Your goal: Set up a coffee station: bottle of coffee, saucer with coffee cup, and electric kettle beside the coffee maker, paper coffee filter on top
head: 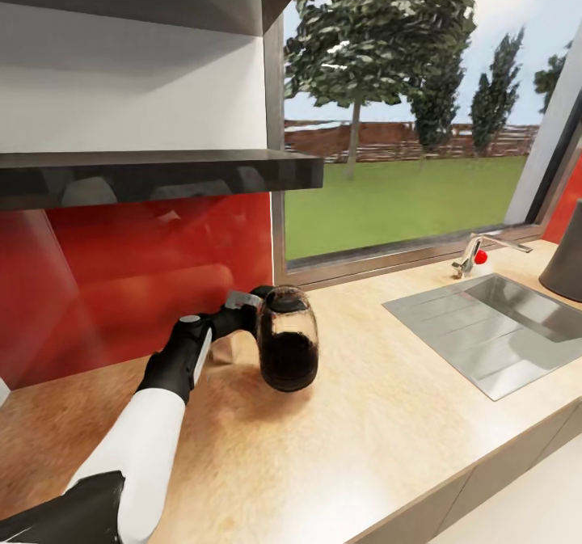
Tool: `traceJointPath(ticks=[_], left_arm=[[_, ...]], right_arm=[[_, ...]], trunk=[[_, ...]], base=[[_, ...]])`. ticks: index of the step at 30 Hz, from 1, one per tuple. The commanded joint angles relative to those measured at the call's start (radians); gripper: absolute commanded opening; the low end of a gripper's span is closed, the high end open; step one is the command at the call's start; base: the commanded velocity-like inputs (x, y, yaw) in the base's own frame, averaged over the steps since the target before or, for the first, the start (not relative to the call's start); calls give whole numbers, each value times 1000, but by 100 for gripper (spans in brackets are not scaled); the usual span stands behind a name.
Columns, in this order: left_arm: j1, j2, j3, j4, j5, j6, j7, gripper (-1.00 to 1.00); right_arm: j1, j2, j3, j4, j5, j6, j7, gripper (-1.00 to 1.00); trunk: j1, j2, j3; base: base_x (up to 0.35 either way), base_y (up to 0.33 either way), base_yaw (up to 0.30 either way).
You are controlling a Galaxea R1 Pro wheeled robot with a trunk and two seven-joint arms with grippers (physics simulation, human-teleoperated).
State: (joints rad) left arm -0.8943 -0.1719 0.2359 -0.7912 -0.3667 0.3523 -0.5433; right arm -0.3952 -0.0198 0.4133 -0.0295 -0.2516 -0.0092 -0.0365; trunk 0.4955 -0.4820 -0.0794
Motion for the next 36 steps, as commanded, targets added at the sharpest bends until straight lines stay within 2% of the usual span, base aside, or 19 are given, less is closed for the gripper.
traceJointPath(ticks=[1, 5, 10, 11, 36], left_arm=[[2, -1, 6, -15, -4, 12, -9, -100], [8, 1, 8, -66, -3, 21, -7, -100], [9, -1, 7, -68, 6, 18, -10, -100], [9, -1, 7, -68, 18, 16, -8, -100], [10, -3, 6, -59, 19, 16, -9, -100]], right_arm=[[-1, 0, 9, -1, -10, -2, -2, 100], [-1, 0, 0, -2, -14, -24, -3, 100], [-1, 0, -3, -3, -14, -26, -3, 100], [-1, 0, -1, -3, -14, -26, -3, 100], [-1, 0, 1, -2, -13, -26, -3, 100]], trunk=[[1, -2, -2], [1, -2, -2], [1, -2, -2], [1, -2, -2], [1, -2, -2]], base=[[0, 0, 0], [0, 0, 0], [0, 0, 0], [-59, -231, 0], [-12, -261, 0]])
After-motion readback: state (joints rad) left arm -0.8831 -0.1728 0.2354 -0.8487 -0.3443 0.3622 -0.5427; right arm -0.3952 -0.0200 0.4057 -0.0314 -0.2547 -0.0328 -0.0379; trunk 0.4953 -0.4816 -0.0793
